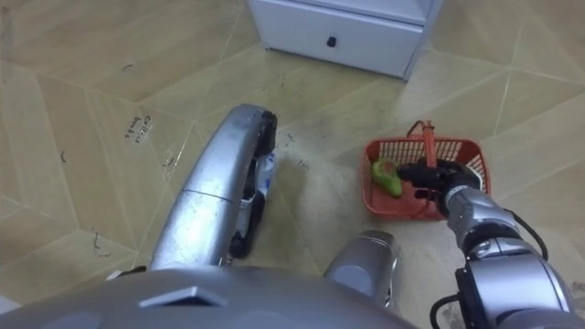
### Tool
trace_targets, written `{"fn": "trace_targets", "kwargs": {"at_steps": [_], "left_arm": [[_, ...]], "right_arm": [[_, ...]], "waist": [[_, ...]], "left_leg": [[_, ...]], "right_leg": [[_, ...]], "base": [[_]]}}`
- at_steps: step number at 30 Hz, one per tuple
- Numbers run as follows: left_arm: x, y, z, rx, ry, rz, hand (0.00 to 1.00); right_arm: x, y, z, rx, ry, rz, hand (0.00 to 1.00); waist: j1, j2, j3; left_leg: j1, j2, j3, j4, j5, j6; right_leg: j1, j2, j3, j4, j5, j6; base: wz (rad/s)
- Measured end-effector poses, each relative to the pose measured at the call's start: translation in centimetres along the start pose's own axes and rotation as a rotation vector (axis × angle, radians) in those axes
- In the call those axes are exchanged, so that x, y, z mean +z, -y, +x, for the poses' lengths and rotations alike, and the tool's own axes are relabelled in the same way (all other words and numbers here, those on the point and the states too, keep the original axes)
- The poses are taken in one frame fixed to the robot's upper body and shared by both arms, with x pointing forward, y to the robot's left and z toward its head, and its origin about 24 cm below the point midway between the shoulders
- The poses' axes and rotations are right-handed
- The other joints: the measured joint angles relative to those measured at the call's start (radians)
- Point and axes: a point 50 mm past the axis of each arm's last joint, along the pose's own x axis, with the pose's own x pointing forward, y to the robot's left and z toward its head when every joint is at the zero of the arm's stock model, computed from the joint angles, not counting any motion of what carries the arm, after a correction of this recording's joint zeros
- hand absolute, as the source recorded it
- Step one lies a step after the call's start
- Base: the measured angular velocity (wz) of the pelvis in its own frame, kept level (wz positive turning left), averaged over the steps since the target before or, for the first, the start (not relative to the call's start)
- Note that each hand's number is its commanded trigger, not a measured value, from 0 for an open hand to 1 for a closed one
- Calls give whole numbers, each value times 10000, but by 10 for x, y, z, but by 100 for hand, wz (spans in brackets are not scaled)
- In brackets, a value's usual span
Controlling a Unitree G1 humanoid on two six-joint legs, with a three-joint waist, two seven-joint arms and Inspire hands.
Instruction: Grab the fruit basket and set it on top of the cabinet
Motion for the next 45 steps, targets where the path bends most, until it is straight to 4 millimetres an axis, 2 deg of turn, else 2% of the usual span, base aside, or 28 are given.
{"fn": "trace_targets", "kwargs": {"at_steps": [7,11,16,24,26,31,38,42,44,45], "left_arm": [[24,1,4,-117,426,538,0],[37,1,6,-71,661,-12,0],[41,4,6,-115,544,-605,0],[43,3,7,-105,561,-630,0],[49,1,7,-54,652,-668,0],[71,-7,9,136,1211,-886,0],[77,-9,9,170,1347,-870,0],[87,-14,9,284,1577,-1137,0],[96,-18,8,381,1804,-1103,0],[99,-20,8,416,1865,-1110,0]], "right_arm": [[-4,-6,1,174,-276,-501,100],[-7,-11,1,284,-443,-505,100],[-9,-17,1,423,-491,-462,100],[-8,-30,2,910,-417,-427,100],[-2,-36,2,1064,-245,-461,100],[20,-44,2,1121,446,-427,100],[49,-58,-3,1359,1542,-446,100],[66,-69,-8,1749,2277,-479,100],[80,-76,-14,2100,2878,-469,100],[82,-78,-15,2164,2988,-468,100]], "waist": [[-38,-26,36],[-78,-44,51],[-185,-88,79],[-299,-136,105],[-306,-132,102],[-323,-183,132],[-382,-210,149],[-307,-361,196],[-362,-386,173],[-343,-383,173]], "left_leg": [[14,-53,-58,59,15,-32],[11,-54,-58,57,14,-32],[12,-51,-57,58,14,-33],[17,-58,-77,93,14,-33],[2,-70,-188,167,14,-33],[2,-105,-220,220,14,-32],[2,-225,-254,401,9,-23],[0,-269,-218,257,-50,94],[46,-262,-213,22,-59,115],[94,-236,-221,-75,-67,132]], "right_leg": [[64,38,-9,86,-7,-5],[70,26,-15,144,-7,-5],[100,7,-67,148,-7,-5],[69,46,31,148,-8,-5],[74,144,34,148,-7,-6],[162,160,17,121,-7,-7],[312,148,51,64,-12,-18],[356,157,29,-151,-16,-23],[371,157,-63,-553,-132,152],[369,159,-88,-724,-168,167]], "base": [[0],[0],[1],[-2],[-7],[1],[0],[9],[3],[-11]]}}
